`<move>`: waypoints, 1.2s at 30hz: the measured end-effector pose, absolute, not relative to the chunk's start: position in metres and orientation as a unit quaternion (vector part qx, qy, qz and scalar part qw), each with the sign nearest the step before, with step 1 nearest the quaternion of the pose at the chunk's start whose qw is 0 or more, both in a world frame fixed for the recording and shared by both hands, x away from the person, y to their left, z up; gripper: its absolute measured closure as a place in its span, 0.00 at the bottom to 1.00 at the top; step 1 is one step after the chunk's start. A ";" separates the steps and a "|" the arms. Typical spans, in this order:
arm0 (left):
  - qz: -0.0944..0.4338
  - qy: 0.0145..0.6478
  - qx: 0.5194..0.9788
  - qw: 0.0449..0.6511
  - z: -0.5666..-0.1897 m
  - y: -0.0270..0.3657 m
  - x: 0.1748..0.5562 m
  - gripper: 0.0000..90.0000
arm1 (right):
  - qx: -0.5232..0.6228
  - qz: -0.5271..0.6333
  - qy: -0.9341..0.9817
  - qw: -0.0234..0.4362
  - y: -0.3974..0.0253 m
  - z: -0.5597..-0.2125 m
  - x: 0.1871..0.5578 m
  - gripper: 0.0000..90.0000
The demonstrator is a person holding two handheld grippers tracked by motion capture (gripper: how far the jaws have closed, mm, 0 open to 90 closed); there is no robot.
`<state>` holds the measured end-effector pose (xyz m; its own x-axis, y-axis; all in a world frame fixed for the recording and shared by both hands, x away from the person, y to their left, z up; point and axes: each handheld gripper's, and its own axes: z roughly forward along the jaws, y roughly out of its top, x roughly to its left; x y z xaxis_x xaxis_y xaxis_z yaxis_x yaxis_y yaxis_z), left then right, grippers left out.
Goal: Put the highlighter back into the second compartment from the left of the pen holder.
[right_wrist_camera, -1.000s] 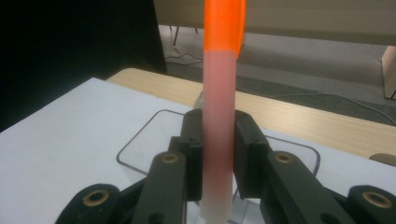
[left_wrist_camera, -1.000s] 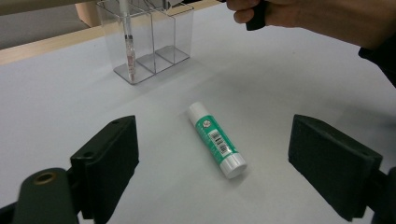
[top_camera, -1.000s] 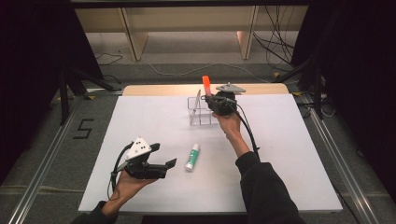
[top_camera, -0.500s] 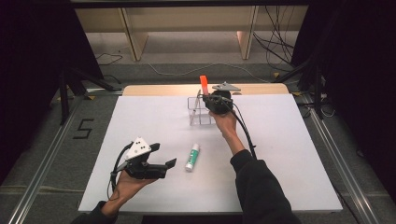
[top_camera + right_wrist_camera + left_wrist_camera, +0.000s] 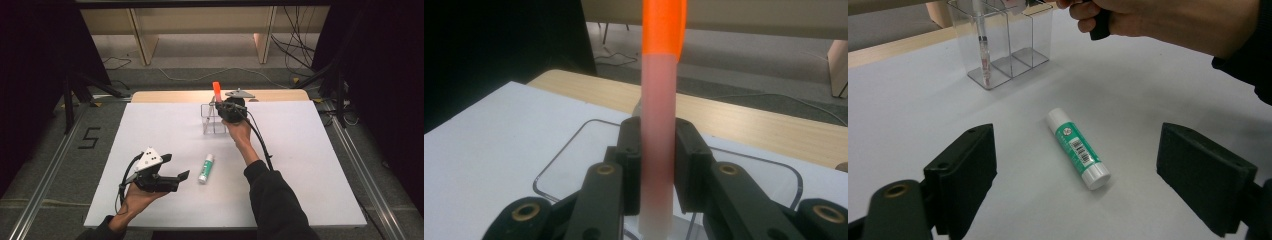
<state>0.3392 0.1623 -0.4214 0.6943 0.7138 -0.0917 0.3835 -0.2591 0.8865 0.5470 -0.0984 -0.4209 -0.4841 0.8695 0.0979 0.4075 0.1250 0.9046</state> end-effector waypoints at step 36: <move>0.165 0.353 0.780 0.490 -0.421 0.161 0.339 0.18 | 0.412 0.482 0.745 0.205 -0.113 -0.387 0.518 0.34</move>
